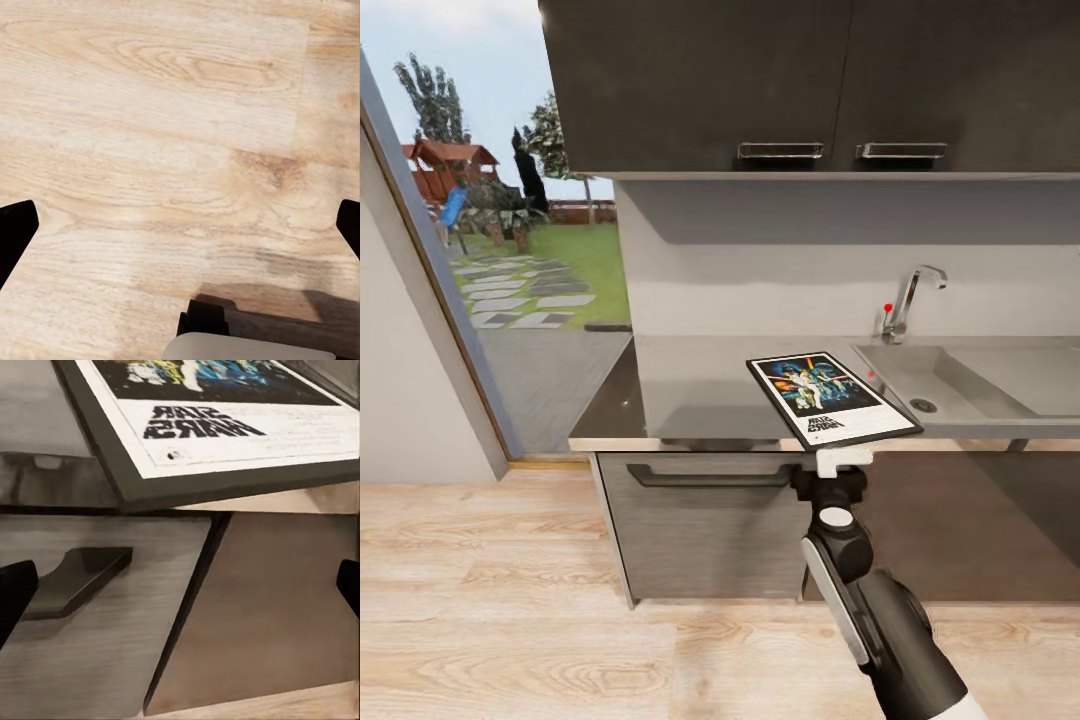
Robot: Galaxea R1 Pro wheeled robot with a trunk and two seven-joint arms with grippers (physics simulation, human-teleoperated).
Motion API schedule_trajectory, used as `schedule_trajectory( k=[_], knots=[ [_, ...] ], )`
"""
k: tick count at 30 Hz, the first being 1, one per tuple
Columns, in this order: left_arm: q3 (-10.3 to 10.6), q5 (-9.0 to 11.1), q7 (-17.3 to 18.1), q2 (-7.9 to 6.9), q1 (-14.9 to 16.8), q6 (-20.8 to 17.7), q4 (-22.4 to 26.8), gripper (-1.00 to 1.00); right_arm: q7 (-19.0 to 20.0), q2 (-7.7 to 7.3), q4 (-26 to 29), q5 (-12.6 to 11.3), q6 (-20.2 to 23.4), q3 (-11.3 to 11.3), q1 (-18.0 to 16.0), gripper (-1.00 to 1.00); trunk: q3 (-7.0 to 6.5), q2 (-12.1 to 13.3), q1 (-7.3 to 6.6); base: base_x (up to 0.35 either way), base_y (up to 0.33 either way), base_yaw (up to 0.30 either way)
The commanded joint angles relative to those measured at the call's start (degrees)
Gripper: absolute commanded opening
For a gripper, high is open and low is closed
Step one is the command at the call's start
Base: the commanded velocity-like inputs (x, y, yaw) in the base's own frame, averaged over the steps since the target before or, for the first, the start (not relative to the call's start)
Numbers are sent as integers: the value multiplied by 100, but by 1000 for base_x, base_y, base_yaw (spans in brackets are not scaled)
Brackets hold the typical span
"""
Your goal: Pick up the poster from the kitchen countertop and hang it on one of the wall nails in the kitchen.
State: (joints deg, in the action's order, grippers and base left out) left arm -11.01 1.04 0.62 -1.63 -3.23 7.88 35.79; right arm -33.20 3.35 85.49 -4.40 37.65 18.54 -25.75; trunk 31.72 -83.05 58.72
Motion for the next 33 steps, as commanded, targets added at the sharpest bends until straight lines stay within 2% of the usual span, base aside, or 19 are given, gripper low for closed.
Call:
schedule_trajectory(
  k=[1,2,3,6,7,9,13,17,20,25,26,33],
  knots=[
    [-5,11,7,0,-2,9,7,100,-190,-1,-9,-44,24,126,-3,100,5,-3,0,0,0,0],
    [-6,11,12,-2,-2,10,7,100,-672,8,-40,-40,48,501,3,100,5,-3,0,0,0,0],
    [-6,11,16,-3,-2,11,7,100,-1031,16,-84,-38,70,764,5,100,5,-3,0,0,0,0],
    [-6,11,21,-3,-2,11,7,100,-1573,47,-197,-38,99,1113,7,100,5,-3,0,0,0,0],
    [-6,11,23,-4,-2,11,7,100,-1918,75,-274,-40,131,1293,5,100,5,-3,0,0,0,0],
    [-6,11,24,-4,-2,13,7,100,-2227,127,-330,-41,244,1421,0,100,5,-3,0,0,0,0],
    [-6,11,25,-4,-2,14,7,100,-2701,276,-393,-40,723,1563,-14,100,5,-3,0,0,0,0],
    [-6,11,26,-4,-2,12,7,100,-3082,378,-427,-41,1220,1628,-57,100,5,-3,0,0,0,0],
    [-7,11,26,-4,-2,12,7,100,-3415,509,-563,-43,1602,1661,-93,100,5,-3,0,0,0,0],
    [-7,11,26,-4,-2,12,7,100,-3818,639,-986,-45,1811,1683,-223,100,5,-3,0,0,0,0],
    [-7,11,26,-4,-2,12,7,100,-3968,665,-1208,-48,1848,1709,-282,100,5,-3,0,45,0,0],
    [-2,11,26,-4,-2,11,-1,100,-4231,665,-1751,-52,1903,1800,-421,100,5,-3,0,189,0,0]
  ],
)
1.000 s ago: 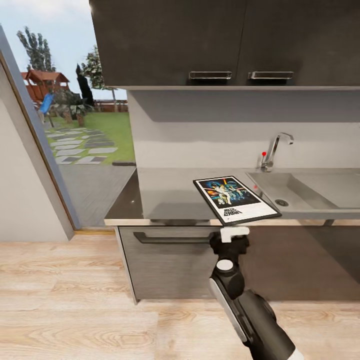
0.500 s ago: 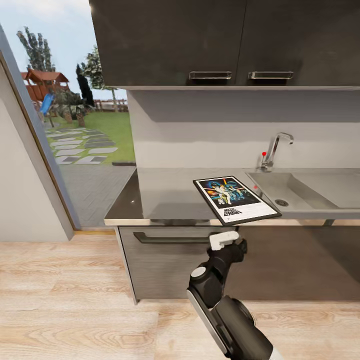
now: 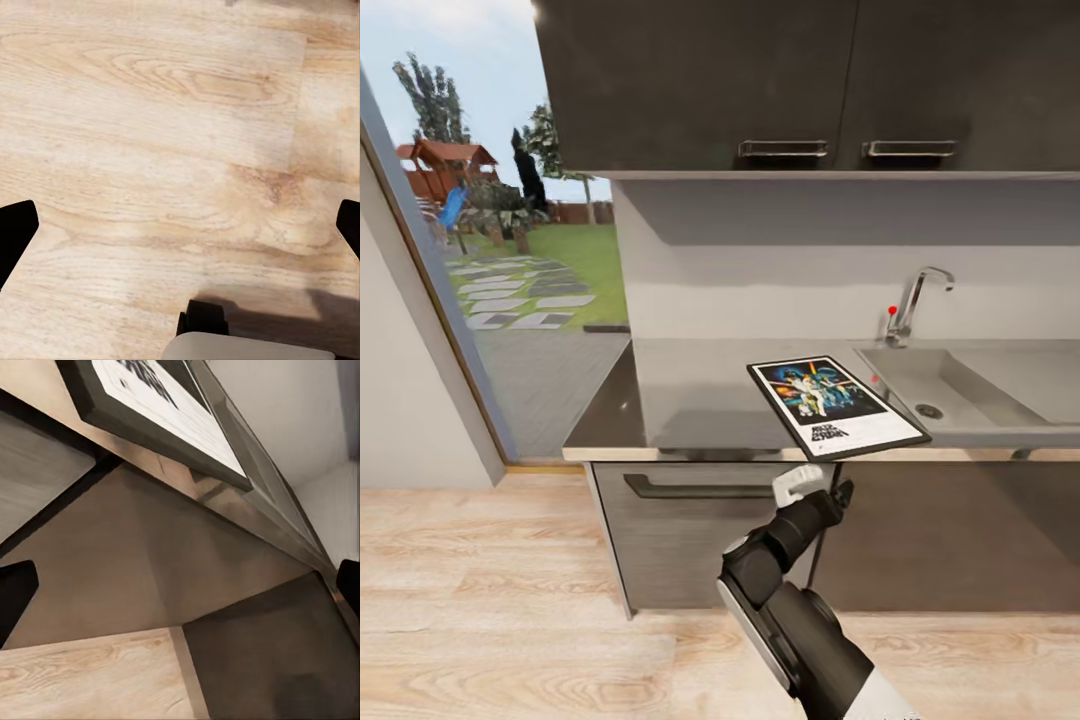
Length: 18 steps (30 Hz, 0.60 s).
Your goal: Pick up the poster from the kitchen countertop and hang it on one of the wall nails in the kitchen.
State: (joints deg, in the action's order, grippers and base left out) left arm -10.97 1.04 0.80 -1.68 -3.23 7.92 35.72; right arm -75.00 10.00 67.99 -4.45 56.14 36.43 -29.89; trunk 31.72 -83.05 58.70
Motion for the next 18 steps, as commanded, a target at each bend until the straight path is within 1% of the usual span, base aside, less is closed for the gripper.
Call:
schedule_trajectory(
  k=[1,4,10,18],
  knots=[
    [-7,11,8,1,-3,8,6,100,-65,0,-28,-47,59,17,-22,100,5,-2,2,176,0,0],
    [-9,11,8,1,-3,8,6,100,-110,0,-169,-41,73,46,-71,100,5,-2,2,96,0,0],
    [-10,11,8,1,-3,8,5,100,-140,0,-604,-39,80,63,-204,100,5,-2,2,32,1,0],
    [-10,11,8,1,-3,8,5,100,-146,0,-812,-39,82,72,-284,100,5,-2,2,69,26,0]
  ],
)
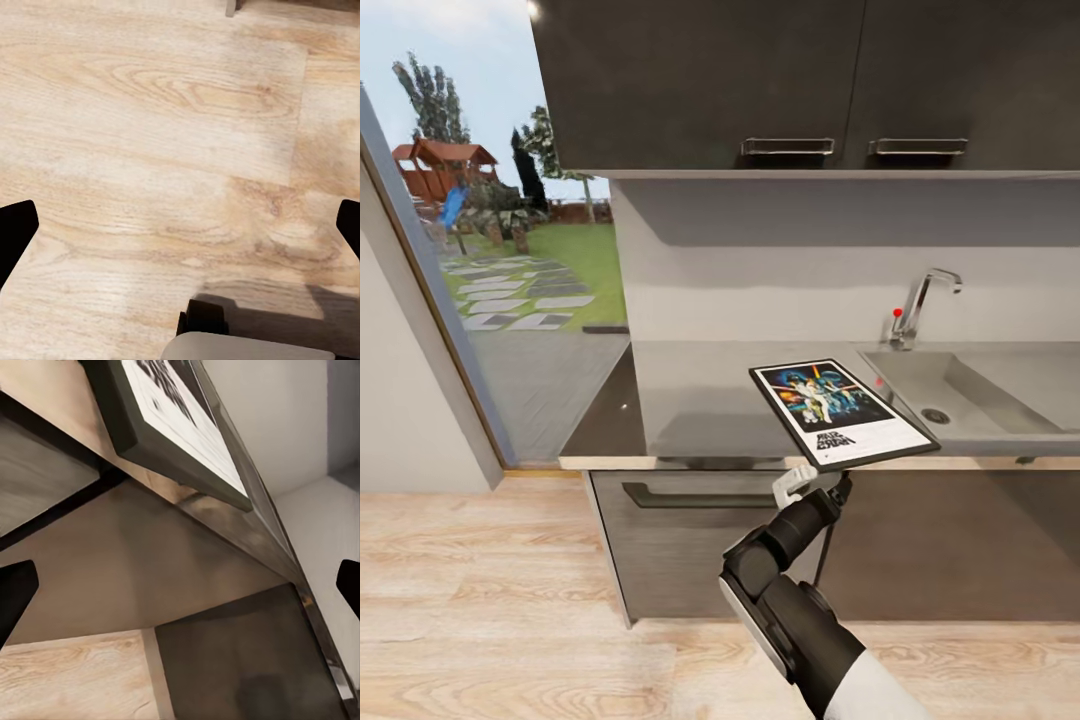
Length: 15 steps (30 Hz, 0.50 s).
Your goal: Pick up the poster from the kitchen countertop and hang it on one of the wall nails in the kitchen.
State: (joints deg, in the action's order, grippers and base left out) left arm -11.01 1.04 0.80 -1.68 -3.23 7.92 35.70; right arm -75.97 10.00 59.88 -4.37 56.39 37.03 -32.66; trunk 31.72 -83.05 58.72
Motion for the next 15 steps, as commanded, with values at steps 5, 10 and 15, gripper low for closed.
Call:
schedule_trajectory(
  k=[5,10,15],
  knots=[
    [-6,11,8,1,-3,8,7,100,-55,0,-95,-44,63,20,-14,100,4,-3,1,17,7,0],
    [-6,11,8,1,-3,8,7,100,-246,0,-407,-40,67,88,-25,100,4,-3,1,5,2,0],
    [-6,11,8,1,-3,8,7,100,-596,0,-882,-43,76,131,-145,100,4,-3,1,1,1,0]
  ],
)
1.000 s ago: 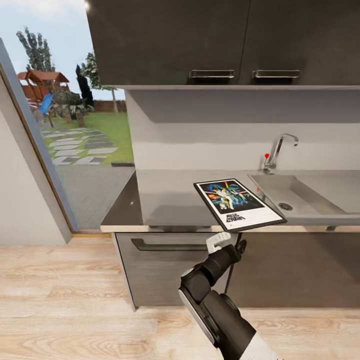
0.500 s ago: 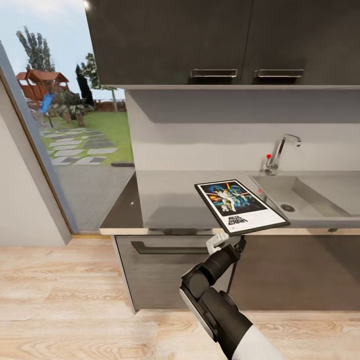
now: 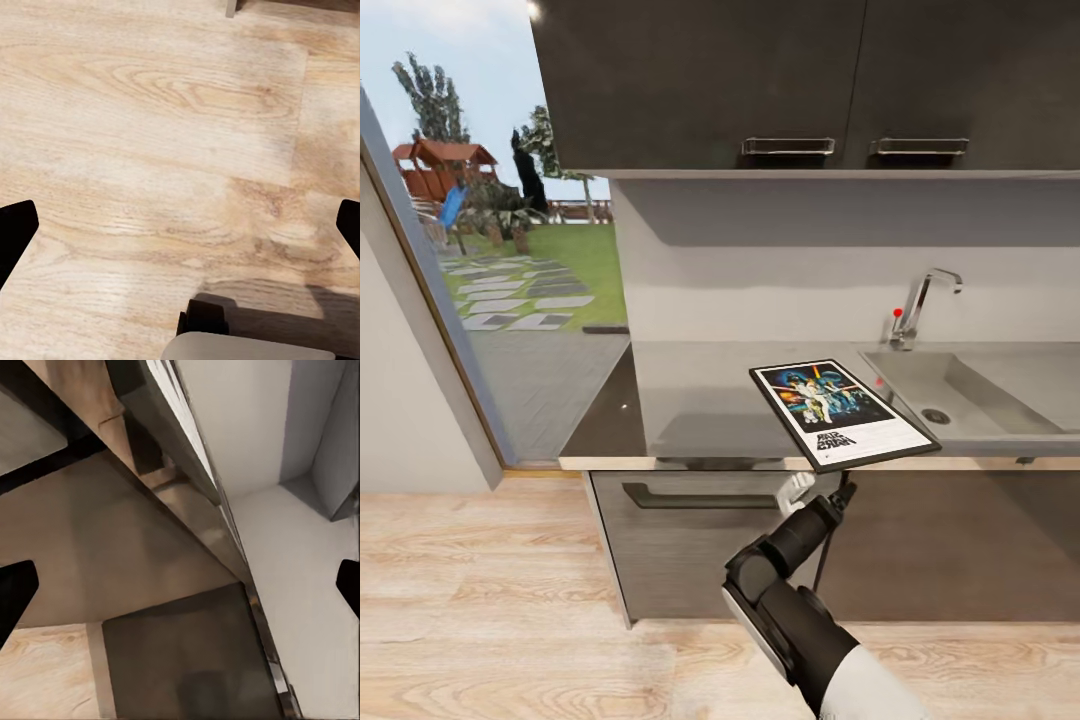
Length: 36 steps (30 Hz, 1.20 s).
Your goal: Pick up the poster from the kitchen countertop and hang it on one of the wall nails in the kitchen.
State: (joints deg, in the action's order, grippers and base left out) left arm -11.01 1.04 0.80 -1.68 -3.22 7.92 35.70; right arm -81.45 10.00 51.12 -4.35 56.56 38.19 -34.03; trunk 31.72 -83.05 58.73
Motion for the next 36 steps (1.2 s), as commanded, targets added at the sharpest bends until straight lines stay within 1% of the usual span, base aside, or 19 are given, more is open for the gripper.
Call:
schedule_trajectory(
  k=[1,8,11,19,26,36],
  knots=[
    [-6,11,8,1,-3,8,7,100,-139,0,-207,-47,62,20,-58,100,5,-3,0,0,0,0],
    [-6,11,8,1,-3,8,7,100,-281,0,-958,-48,70,35,-182,100,5,-3,0,0,0,0],
    [-6,11,8,1,-3,8,7,100,-303,0,-1098,-48,68,37,-207,100,5,-3,0,0,0,0],
    [-6,11,8,1,-3,8,7,100,-324,0,-1230,-49,67,38,-232,100,5,-3,0,15,13,0],
    [-6,11,8,1,-3,8,7,100,-330,0,-1248,-49,66,38,-240,100,5,-3,0,82,79,0],
    [-8,11,8,1,-3,8,7,100,-336,0,-1239,-47,66,39,-296,100,5,-3,0,15,14,0]
  ],
)
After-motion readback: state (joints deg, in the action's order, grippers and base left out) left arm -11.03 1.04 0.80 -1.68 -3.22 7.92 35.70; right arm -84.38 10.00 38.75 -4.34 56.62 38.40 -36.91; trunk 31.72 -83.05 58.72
